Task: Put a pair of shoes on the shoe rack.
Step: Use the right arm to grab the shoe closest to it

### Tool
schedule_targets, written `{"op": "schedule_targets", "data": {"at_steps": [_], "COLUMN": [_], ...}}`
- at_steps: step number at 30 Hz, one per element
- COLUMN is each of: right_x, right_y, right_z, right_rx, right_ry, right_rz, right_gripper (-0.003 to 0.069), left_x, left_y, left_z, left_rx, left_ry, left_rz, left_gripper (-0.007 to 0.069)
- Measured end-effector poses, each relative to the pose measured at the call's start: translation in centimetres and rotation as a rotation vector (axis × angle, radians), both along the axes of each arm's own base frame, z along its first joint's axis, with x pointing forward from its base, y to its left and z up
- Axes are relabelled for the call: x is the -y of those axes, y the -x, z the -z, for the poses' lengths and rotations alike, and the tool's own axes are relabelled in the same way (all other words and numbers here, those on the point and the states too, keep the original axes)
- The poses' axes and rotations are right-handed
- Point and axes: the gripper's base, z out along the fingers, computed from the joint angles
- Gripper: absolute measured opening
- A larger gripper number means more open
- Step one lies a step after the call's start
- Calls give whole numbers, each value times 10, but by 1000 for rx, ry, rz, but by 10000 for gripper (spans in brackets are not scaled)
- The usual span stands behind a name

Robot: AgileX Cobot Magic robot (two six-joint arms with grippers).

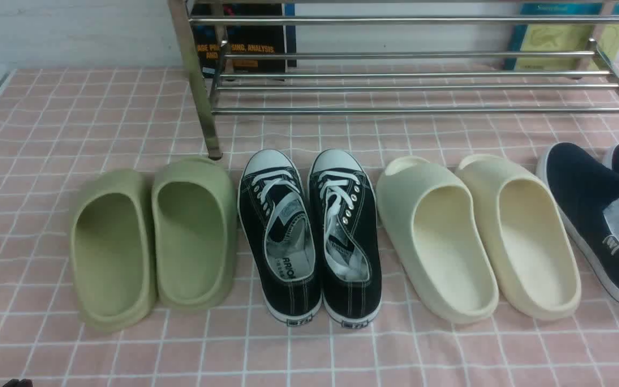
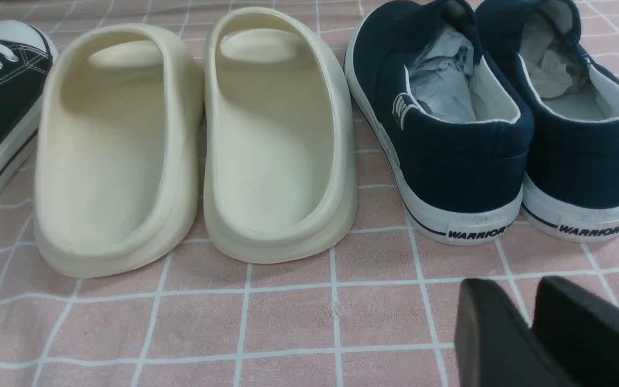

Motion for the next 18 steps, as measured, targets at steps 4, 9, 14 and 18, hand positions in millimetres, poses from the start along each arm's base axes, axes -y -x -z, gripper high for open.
{"op": "schedule_targets", "data": {"at_steps": [4, 9, 14, 18], "right_x": [0, 0, 0, 0], "right_y": [0, 0, 0, 0], "right_z": [0, 0, 0, 0], "right_rx": [0, 0, 0, 0], "right_ry": [0, 0, 0, 0], "right_rz": [0, 0, 0, 0], "right_gripper": [155, 156, 157, 157], "left_x": [0, 0, 0, 0], "left_y": [0, 0, 0, 0], "left_z": [0, 0, 0, 0], "left_rx": [0, 0, -1, -1], "left_ry": [0, 0, 0, 0], "left_rz": [0, 0, 0, 0], "left_gripper": [74, 76, 81, 87]}}
